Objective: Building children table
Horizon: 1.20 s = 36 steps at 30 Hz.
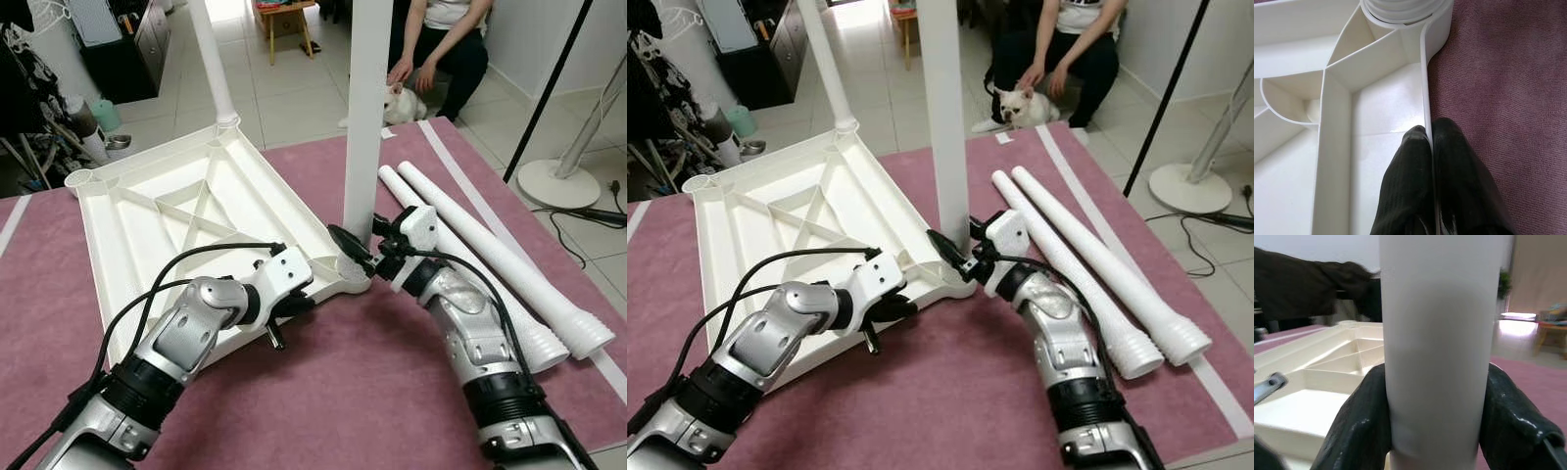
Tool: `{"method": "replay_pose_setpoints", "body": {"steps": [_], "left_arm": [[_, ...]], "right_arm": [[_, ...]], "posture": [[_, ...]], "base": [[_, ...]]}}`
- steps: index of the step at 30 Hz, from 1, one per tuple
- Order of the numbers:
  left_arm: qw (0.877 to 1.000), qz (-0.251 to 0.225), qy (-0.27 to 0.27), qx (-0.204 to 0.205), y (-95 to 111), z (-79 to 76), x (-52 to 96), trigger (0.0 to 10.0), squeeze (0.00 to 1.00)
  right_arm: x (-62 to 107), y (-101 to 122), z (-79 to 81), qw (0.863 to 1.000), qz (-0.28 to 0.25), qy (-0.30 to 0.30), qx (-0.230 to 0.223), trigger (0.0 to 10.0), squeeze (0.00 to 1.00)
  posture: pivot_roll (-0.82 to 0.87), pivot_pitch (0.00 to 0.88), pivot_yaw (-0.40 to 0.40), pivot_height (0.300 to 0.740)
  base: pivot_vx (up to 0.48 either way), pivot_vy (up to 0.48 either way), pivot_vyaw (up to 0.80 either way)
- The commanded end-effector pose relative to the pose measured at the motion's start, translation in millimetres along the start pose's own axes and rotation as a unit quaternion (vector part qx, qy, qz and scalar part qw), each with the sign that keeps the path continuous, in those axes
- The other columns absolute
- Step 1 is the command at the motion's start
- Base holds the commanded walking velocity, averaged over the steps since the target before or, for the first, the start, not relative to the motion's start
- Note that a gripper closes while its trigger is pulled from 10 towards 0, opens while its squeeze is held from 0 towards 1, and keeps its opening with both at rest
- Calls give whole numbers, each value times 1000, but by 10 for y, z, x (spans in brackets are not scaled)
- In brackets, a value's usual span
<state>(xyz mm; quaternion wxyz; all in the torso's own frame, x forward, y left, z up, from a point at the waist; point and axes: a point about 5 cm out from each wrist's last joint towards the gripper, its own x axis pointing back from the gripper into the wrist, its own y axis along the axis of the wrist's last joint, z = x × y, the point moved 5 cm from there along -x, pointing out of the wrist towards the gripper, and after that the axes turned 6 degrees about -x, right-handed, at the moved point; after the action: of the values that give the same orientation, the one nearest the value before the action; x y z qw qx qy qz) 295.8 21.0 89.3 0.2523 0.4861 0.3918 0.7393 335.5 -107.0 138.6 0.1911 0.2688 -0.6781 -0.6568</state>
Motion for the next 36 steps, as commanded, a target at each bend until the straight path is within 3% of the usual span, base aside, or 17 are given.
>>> {"method": "replay_pose_setpoints", "body": {"steps": [1, 4, 15, 21, 26, 32, 36], "left_arm": [[999, -16, 41, -19, 152, 156, 32, 10000, 0], [999, -15, 41, -19, 158, 158, 21, 10000, 0], [999, -15, 42, -19, 152, 162, 23, 10000, 0], [999, -16, 44, -17, 150, 165, 14, 10000, 0], [999, -16, 45, -16, 158, 164, -2, 10000, 0], [999, -16, 48, -16, 152, 179, 6, 10000, 0], [999, -15, 49, -15, 141, 178, 11, 10000, 0]], "right_arm": [[246, -778, 80, 987, 151, -40, -36, 10000, 0], [224, -856, -35, 977, 164, -133, -22, 10000, 0], [164, -895, -91, 958, 169, -230, -11, 10000, 0], [146, -926, -105, 934, 176, -309, 27, 10000, 0], [72, -911, -8, 942, 164, -288, 55, 10000, 0], [114, -906, 21, 949, 149, -272, 61, 10000, 0], [135, -844, 29, 953, 131, -260, 90, 10000, 0]], "posture": [[-41, 0, 170, 740], [-42, 1, 170, 740], [-41, 3, 167, 740], [-44, 4, 164, 740], [-43, 3, 162, 740], [-43, 3, 159, 740], [-47, 3, 157, 740]], "base": [[0, 0, 0], [0, 0, 0], [0, 0, 0], [0, 0, 0], [0, 0, 0], [0, 0, 0], [0, 0, 0]]}}
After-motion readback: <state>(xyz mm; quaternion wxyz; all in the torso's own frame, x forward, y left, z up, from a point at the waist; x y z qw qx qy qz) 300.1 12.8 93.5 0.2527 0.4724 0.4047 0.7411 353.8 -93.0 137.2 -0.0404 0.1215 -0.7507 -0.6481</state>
